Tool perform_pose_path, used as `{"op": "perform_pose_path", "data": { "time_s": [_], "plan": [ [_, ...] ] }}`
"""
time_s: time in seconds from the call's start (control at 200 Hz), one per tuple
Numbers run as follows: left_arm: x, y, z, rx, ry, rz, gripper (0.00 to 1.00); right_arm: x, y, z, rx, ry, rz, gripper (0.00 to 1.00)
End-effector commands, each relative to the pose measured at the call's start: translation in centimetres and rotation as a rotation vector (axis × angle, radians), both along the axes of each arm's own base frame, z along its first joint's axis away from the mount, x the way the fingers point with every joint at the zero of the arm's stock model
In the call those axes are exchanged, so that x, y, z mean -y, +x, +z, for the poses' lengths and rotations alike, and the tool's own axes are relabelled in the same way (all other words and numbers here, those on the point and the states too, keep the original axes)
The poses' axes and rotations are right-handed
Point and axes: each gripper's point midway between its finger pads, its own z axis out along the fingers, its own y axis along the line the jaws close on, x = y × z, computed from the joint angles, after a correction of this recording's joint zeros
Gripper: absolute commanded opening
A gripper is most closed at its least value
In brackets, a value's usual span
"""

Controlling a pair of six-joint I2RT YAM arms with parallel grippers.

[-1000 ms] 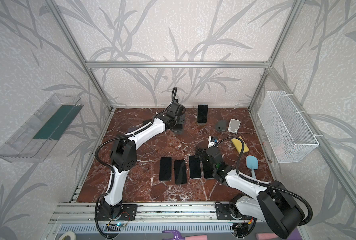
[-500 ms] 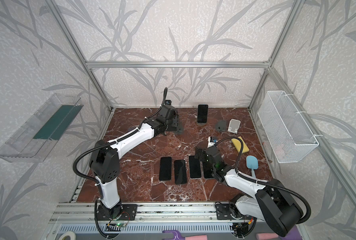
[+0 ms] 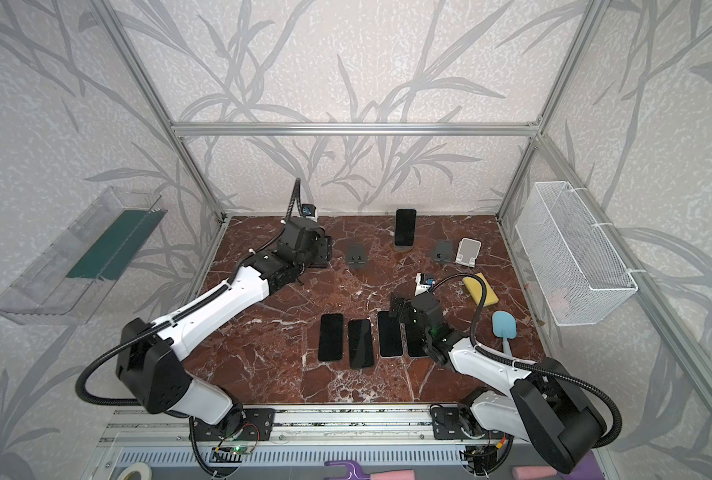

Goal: Remove the phone from the phone stand
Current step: 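Carry the pink-edged phone toward the robot beside the black phone row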

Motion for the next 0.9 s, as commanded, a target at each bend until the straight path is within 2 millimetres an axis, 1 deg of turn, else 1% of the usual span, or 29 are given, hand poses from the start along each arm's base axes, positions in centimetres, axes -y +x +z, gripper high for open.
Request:
{"op": "perform_pose_path", "data": {
  "time_s": [0.0, 0.09, 0.24, 0.35, 0.365, 0.47, 0.545, 0.62, 0.716, 0.826, 0.896],
  "plan": [
    [-2.6, -2.0, 1.4, 0.041, 0.029, 0.039, 0.58, -0.5, 0.6, 1.9, 0.041, 0.023, 0.011, 1.0],
    [-4.0, -4.1, 0.6, 0.028, 0.006, 0.061, 0.58, -0.3, 0.3, 2.3, 0.05, 0.03, 0.006, 1.0],
    [-6.2, -7.4, -1.2, -0.014, -0.04, 0.101, 0.57, 0.0, -0.1, 3.1, 0.066, 0.048, 0.004, 1.0],
    [-7.2, -9.5, -2.5, -0.065, -0.062, 0.11, 0.57, -0.2, -0.3, 3.3, 0.068, 0.065, 0.016, 1.0],
    [-7.3, -9.8, -2.4, -0.063, -0.07, 0.109, 0.57, -0.2, -0.3, 3.4, 0.069, 0.066, 0.014, 1.0],
    [-8.2, -11.5, -4.7, -0.123, -0.072, 0.125, 0.57, 0.2, -0.4, 3.0, 0.065, 0.057, -0.002, 0.99],
    [-8.9, -12.8, -6.8, -0.195, -0.069, 0.16, 0.55, 0.1, -0.2, 2.6, 0.056, 0.05, -0.004, 0.99],
    [-9.4, -13.8, -8.5, -0.25, -0.076, 0.182, 0.55, -0.2, -0.1, 2.6, 0.05, 0.054, 0.009, 1.0],
    [-9.7, -14.6, -10.0, -0.282, -0.09, 0.196, 0.56, -0.3, -0.1, 2.4, 0.044, 0.057, 0.01, 1.0],
    [-9.1, -15.1, -12.4, -0.38, -0.11, 0.188, 0.55, -0.3, -0.1, 2.3, 0.044, 0.053, 0.01, 1.0],
    [-9.1, -15.3, -13.4, -0.417, -0.107, 0.2, 0.55, -0.1, -0.1, 2.4, 0.046, 0.048, 0.005, 0.99]
  ]
}}
